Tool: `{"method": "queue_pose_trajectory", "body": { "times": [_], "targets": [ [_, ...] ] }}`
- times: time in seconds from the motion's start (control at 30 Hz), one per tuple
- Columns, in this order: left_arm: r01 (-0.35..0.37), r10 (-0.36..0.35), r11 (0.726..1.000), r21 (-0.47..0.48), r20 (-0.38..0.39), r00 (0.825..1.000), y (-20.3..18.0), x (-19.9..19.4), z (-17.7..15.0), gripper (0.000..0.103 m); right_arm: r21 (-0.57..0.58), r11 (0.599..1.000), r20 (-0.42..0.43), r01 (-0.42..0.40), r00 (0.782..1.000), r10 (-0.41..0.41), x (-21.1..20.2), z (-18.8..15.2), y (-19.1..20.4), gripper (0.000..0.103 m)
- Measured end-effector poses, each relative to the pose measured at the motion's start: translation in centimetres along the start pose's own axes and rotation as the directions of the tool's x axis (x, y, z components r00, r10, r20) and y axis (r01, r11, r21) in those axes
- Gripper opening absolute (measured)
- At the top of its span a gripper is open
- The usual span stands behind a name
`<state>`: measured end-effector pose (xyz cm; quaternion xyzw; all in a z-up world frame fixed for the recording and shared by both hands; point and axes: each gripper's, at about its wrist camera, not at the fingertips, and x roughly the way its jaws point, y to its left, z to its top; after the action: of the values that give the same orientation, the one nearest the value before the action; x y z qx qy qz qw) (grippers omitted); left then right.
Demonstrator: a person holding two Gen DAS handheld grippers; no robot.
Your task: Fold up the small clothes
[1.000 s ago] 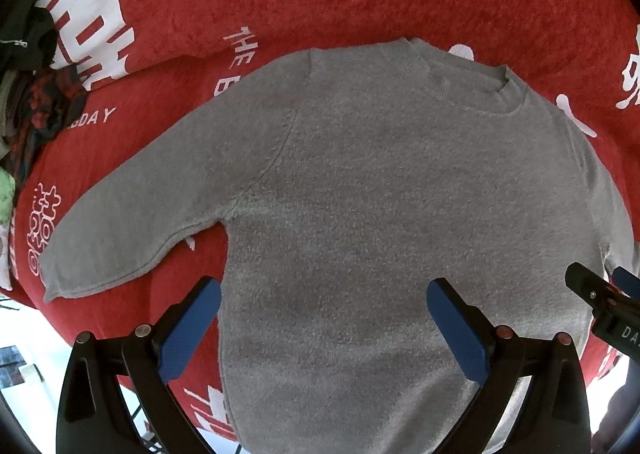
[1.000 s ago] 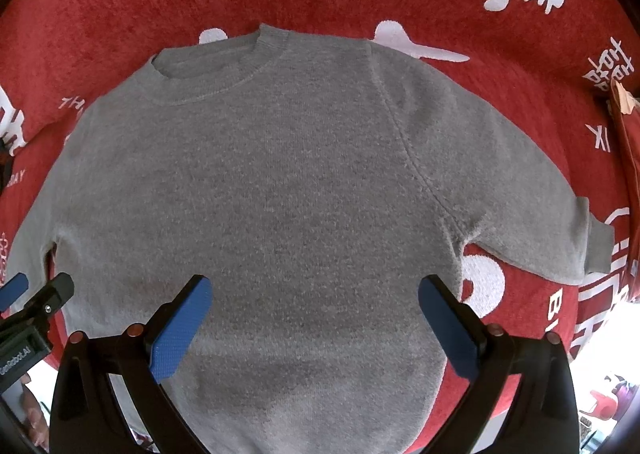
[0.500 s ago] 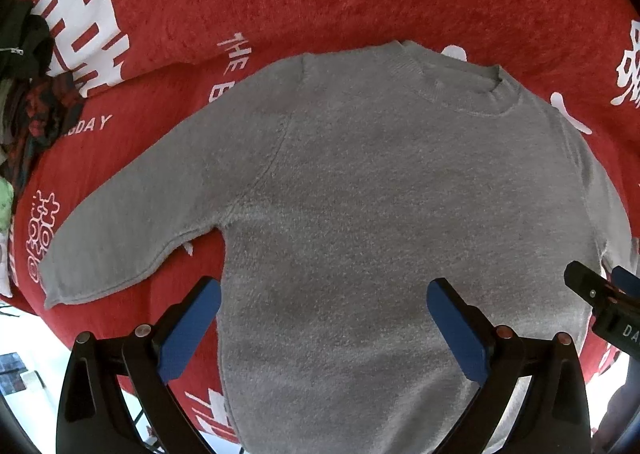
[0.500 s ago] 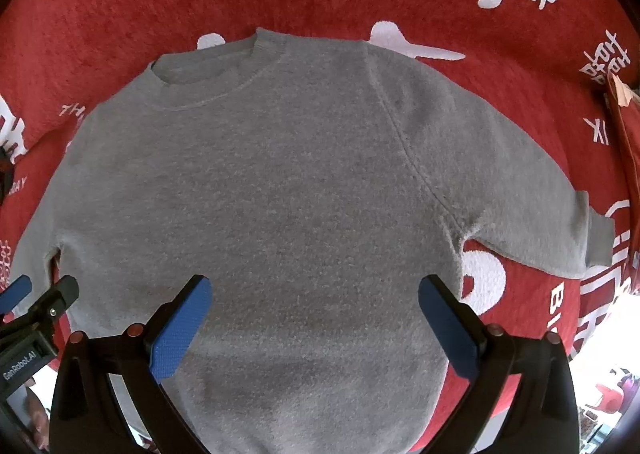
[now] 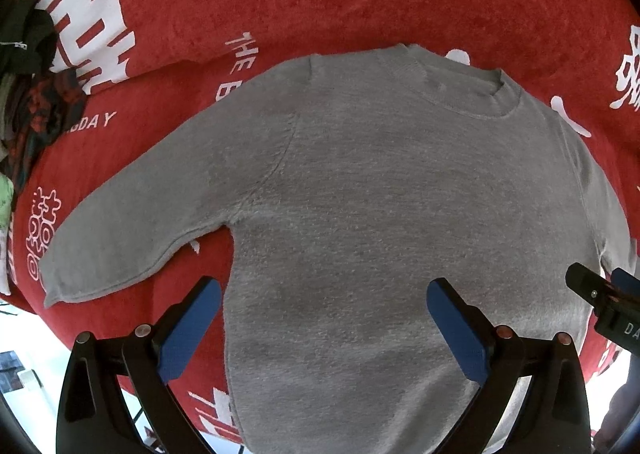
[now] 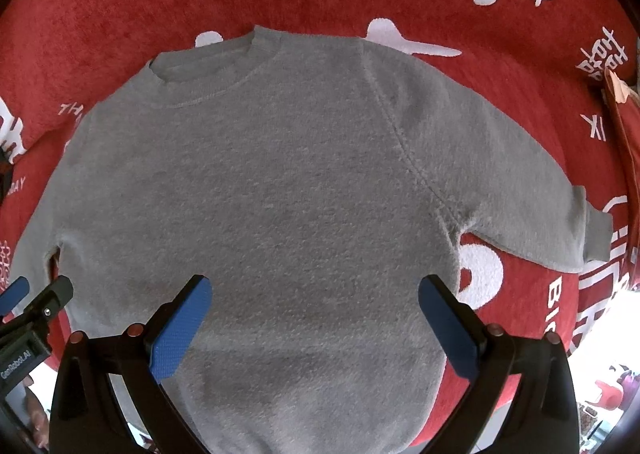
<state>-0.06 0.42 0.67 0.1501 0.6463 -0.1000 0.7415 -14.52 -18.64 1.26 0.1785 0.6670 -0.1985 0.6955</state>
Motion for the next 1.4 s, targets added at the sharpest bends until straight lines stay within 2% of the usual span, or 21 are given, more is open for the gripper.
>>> {"method": "queue_pose_trajectory", "body": {
  "times": [1.0,1.4],
  "targets": [
    [0.018,-0.019,0.998,-0.062,-0.007,1.0,3.1,1.2,-1.3,0.103,-0.038,0.999,-0.019,-0.008,1.0,0.007,0.4,-1.2,2.4,0.103],
    [0.028,-0.03,0.991,-0.131,-0.014,0.999,6.9,2.0,-2.1,0.103,-0.103,0.994,-0.014,-0.04,0.999,0.039,0.2,-1.2,6.3,0.103]
  ]
}}
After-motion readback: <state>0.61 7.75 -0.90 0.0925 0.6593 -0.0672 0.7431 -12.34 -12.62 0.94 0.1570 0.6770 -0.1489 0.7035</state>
